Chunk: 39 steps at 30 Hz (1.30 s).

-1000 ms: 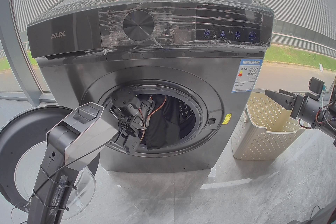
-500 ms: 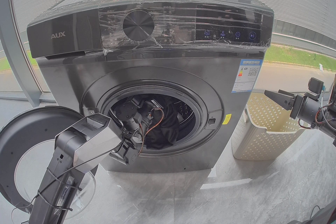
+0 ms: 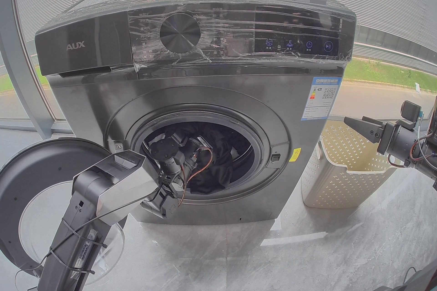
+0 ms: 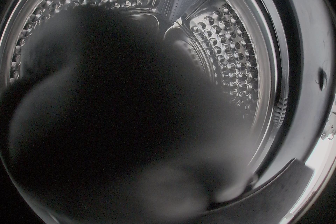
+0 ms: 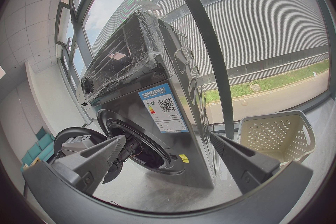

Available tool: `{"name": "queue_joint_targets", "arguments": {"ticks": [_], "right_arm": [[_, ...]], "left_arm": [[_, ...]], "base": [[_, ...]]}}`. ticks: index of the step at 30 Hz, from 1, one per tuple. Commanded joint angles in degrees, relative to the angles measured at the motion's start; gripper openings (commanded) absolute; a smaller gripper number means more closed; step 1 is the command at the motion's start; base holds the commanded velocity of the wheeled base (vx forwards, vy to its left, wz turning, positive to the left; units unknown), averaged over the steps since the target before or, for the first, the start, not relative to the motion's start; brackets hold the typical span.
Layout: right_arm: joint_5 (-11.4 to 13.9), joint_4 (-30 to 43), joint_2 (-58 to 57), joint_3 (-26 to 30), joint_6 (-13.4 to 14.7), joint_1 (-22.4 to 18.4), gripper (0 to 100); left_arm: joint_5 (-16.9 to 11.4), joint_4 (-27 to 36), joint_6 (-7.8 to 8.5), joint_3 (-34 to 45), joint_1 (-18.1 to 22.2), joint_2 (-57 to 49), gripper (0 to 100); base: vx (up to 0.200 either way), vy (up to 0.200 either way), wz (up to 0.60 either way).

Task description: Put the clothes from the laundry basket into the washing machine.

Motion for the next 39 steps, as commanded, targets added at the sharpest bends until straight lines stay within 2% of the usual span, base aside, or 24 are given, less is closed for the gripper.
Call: {"name": "queue_joint_targets", "arguments": {"ticks": [1,7,9,10,12,13,14,15,16,17,23,26,29,32,36,39], "right_arm": [[0.0,0.0,0.0,0.0,0.0,0.0,100],[0.0,0.0,-0.1,0.0,-0.1,0.1,100],[0.0,0.0,-0.1,0.0,-0.1,0.1,100],[0.0,0.0,-0.2,0.0,0.0,0.1,100],[0.0,0.0,-0.1,0.0,0.0,0.1,100],[0.0,0.0,-0.1,0.0,0.0,0.1,100],[0.0,0.0,-0.1,0.0,0.0,0.1,100],[0.0,0.0,-0.1,0.0,-0.1,0.1,100],[0.0,-0.1,-0.1,-0.1,0.0,0.1,100],[0.0,-0.1,-0.1,-0.1,0.0,0.1,100],[0.0,-0.1,-0.2,0.1,0.0,0.1,100],[0.0,-0.1,-0.1,0.0,0.0,0.2,100],[0.0,-0.1,-0.1,-0.1,0.0,0.3,100],[0.0,-0.1,-0.1,-0.1,0.0,0.3,100],[0.1,0.0,0.0,-0.1,0.0,0.4,100],[0.0,0.0,-0.1,-0.1,0.0,0.4,100]], "left_arm": [[-0.4,0.1,0.03,0.3,0.2,-0.1,100],[-1.3,0.7,0.65,1.1,1.0,-1.5,100],[-2.2,4.8,1.09,6.3,1.7,-4.2,100],[-2.3,6.5,1.97,8.6,1.9,-5.4,100],[-3.3,8.1,5.31,11.7,2.5,-6.8,100],[-4.6,8.5,7.50,12.8,2.8,-7.1,100],[-5.1,8.6,8.12,13.1,2.9,-7.1,100],[-8.2,8.7,11.46,14.6,3.5,-7.2,100],[-9.9,8.4,13.13,15.3,3.7,-7.2,100],[-11.2,8.1,14.10,16.1,3.8,-7.4,100],[-12.4,6.0,15.06,15.7,3.7,-10.3,100],[-12.6,8.3,16.91,16.5,3.9,-11.4,100],[-12.5,11.6,17.26,17.0,5.4,-10.6,100],[-12.9,12.5,17.08,12.1,6.1,-9.8,100],[-12.3,15.4,17.35,0.5,5.4,-8.0,100],[-12.3,17.4,17.70,0.9,4.0,-7.0,100]], "base": [[0.000,0.000,0.00],[0.000,0.000,0.00],[0.000,0.000,0.00],[0.000,0.000,0.00],[0.000,0.000,0.00],[0.000,0.000,0.00],[0.000,0.000,0.00],[0.000,0.000,0.00],[0.000,0.000,0.00],[0.000,0.000,0.00],[0.000,0.000,0.00],[0.000,0.000,0.00],[0.000,0.000,0.00],[0.000,0.000,0.00],[0.000,0.000,0.00],[0.000,0.000,0.00]]}}
